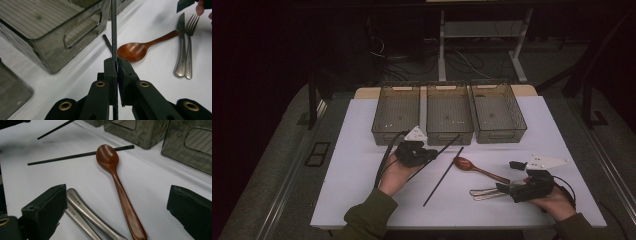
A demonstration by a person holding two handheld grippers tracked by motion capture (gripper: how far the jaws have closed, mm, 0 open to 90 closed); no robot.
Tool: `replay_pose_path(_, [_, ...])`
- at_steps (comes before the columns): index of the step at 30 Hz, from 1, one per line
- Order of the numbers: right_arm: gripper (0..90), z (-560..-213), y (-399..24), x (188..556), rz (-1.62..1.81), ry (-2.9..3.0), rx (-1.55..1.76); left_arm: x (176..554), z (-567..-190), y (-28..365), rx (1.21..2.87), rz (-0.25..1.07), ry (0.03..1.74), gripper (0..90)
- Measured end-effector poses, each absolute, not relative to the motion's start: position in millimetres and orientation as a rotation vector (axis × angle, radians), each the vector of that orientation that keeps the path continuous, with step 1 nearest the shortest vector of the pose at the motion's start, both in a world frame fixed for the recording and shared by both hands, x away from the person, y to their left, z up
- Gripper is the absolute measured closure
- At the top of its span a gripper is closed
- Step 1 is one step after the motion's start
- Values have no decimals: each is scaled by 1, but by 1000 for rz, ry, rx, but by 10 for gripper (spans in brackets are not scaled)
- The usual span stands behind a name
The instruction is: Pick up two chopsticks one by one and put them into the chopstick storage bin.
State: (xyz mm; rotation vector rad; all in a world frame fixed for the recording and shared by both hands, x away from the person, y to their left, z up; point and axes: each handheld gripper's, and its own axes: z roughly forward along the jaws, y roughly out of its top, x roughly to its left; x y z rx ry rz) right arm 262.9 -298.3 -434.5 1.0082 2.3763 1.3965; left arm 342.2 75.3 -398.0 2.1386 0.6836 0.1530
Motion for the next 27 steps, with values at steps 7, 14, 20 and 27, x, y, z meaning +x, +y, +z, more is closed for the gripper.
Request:
replay_pose_path(7, [24,-434,-299,263,1401,2372,1015,344,-383,79,2129,174,678,848])
replay_pose_path(14, [24,-435,-299,263,1404,2371,1022,351,-371,84,2113,185,676,848])
replay_pose_path(20, [24,-434,-299,263,1406,2369,1021,361,-357,91,2102,188,693,848])
replay_pose_path(27, [24,-434,-299,262,1405,2368,1020,373,-346,99,2086,199,717,848])
